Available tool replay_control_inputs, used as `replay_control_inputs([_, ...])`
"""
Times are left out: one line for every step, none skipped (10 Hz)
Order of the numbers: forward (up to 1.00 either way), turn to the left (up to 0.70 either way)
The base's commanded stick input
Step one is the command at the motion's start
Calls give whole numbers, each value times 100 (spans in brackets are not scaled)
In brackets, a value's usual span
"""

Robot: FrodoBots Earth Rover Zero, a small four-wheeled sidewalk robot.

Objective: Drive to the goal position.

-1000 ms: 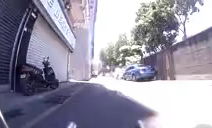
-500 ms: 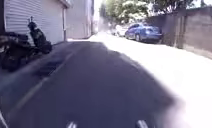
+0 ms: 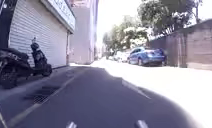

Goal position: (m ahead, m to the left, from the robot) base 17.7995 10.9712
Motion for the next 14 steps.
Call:
replay_control_inputs([70,0])
replay_control_inputs([70,0])
replay_control_inputs([70,0])
replay_control_inputs([70,0])
replay_control_inputs([70,0])
replay_control_inputs([70,0])
replay_control_inputs([70,0])
replay_control_inputs([70,0])
replay_control_inputs([70,0])
replay_control_inputs([70,0])
replay_control_inputs([70,0])
replay_control_inputs([70,0])
replay_control_inputs([70,0])
replay_control_inputs([70,0])
